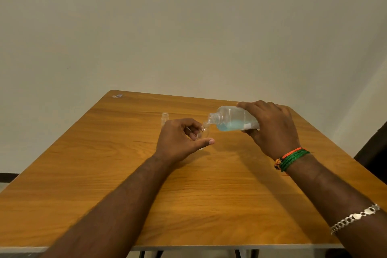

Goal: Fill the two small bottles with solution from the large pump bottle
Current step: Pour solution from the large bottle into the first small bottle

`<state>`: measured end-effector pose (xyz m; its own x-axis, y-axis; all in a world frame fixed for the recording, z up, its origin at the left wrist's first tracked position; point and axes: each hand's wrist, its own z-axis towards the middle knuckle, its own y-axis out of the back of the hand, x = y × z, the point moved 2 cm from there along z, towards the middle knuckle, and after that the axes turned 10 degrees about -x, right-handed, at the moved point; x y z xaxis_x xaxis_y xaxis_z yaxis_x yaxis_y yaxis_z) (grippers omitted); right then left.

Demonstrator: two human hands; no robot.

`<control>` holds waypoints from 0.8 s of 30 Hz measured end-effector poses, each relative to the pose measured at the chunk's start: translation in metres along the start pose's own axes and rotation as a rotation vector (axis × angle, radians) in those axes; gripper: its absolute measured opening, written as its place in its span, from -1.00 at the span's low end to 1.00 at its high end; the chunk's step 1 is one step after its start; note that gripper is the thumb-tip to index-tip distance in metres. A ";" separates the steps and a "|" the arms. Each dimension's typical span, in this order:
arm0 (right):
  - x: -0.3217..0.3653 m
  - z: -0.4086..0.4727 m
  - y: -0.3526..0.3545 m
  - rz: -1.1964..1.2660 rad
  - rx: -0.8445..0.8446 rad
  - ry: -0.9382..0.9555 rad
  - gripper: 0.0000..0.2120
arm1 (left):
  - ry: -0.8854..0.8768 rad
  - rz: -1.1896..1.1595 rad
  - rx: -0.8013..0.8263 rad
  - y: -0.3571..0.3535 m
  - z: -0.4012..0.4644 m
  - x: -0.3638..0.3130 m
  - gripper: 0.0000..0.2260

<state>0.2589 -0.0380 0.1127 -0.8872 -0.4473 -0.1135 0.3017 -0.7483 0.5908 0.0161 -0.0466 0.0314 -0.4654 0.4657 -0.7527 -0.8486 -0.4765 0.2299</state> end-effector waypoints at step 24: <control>0.000 0.002 -0.003 -0.008 -0.010 0.010 -0.33 | -0.007 0.010 -0.011 0.001 0.001 0.003 -0.62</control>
<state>0.2575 -0.0352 0.1124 -0.8863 -0.4456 -0.1260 0.2976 -0.7567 0.5821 0.0137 -0.0450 0.0301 -0.4755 0.4659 -0.7462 -0.8412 -0.4891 0.2306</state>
